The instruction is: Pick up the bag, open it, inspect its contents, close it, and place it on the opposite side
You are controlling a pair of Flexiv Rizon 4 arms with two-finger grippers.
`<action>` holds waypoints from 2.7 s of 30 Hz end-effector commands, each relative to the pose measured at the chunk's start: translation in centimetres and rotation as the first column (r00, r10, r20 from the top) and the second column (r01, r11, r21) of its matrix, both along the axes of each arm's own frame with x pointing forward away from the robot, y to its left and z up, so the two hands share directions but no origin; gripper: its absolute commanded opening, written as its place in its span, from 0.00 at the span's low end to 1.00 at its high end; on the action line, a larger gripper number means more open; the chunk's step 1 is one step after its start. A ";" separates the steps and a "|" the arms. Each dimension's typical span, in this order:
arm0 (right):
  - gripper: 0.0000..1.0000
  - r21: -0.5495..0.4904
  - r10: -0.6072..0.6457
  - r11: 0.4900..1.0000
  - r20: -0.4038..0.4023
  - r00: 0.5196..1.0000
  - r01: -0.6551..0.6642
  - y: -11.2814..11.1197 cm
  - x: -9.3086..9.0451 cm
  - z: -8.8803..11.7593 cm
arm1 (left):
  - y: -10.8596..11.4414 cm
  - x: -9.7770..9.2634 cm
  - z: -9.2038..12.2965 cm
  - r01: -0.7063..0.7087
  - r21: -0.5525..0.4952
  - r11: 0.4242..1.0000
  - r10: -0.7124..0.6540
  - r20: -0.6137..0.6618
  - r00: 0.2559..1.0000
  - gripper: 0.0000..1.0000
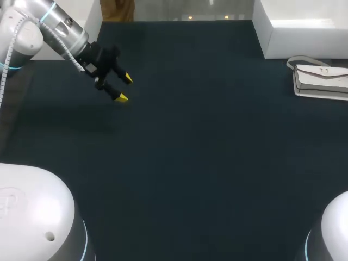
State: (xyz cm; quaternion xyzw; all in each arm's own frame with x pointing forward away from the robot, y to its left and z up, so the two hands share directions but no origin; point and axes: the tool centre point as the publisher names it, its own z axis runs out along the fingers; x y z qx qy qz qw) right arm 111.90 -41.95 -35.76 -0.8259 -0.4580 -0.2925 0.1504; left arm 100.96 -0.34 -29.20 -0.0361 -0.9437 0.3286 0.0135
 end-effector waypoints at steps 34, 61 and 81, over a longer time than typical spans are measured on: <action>0.00 0.218 0.303 0.936 -0.104 0.947 -0.276 3.8 -2.6 -0.1 | 0.0 0.0 -0.1 0.000 -0.002 1.000 0.000 0.001 1.000 1.00; 0.00 0.315 0.517 0.824 -0.078 0.852 -0.471 11.4 -6.3 0.2 | 0.0 0.0 -0.1 0.000 -0.002 1.000 0.000 0.001 1.000 1.00; 0.00 0.332 0.582 0.769 -0.010 0.813 -0.546 17.1 -7.2 0.6 | 0.0 0.0 -0.1 0.000 -0.002 1.000 0.000 0.001 1.000 1.00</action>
